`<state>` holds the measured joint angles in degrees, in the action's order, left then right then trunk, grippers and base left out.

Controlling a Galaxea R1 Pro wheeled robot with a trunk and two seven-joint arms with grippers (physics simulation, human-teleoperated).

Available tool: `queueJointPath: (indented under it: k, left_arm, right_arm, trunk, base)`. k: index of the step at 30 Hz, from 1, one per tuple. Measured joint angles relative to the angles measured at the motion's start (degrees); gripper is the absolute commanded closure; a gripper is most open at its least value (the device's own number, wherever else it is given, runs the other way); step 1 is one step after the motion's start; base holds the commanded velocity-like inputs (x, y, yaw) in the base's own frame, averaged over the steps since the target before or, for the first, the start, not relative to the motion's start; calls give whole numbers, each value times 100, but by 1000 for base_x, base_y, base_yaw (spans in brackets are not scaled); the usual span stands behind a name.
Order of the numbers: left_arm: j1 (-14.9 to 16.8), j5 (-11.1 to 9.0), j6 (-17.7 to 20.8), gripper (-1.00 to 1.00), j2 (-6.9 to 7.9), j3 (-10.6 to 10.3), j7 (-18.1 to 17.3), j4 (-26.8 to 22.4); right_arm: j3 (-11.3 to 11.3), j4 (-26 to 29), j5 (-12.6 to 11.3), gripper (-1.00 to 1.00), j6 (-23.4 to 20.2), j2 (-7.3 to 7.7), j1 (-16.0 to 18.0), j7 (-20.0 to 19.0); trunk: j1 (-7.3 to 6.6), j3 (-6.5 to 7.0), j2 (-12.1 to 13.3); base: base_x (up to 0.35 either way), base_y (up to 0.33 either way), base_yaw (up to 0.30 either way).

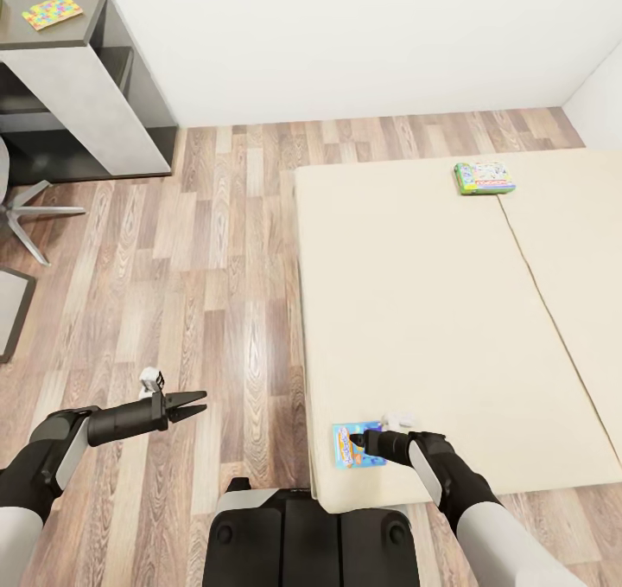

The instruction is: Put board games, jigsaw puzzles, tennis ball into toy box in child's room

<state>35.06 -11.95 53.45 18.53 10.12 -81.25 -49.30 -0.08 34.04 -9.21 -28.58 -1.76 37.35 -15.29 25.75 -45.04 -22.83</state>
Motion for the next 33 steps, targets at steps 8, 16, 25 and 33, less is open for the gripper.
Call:
queueJointPath:
  k: [8, 16, 25, 33]
  left_arm:
    - [0, 0, 0, -100, 0, 0, 0, 0]
    - [0, 0, 0, -100, 0, 0, 0, 0]
    - [0, 0, 0, -100, 0, 0, 0, 0]
    - [0, 0, 0, -100, 0, 0, 0, 0]
  right_arm:
    - [0, 4, 1, -100, 6, 0, 0, 0]
    - [1, 7, 0, -100, 11, 0, 0, -3]
    - [3, 7, 0, -100, 11, 0, 0, -2]
    - [2, 7, 0, -100, 11, 0, 0, -2]
  trunk:
    - [0, 0, 0]
    - [0, 0, 0]
    - [0, 0, 0]
    - [0, 0, 0]
  base:
    - [0, 0, 0]
    - [0, 0, 0]
    - [0, 0, 0]
    - [0, 0, 0]
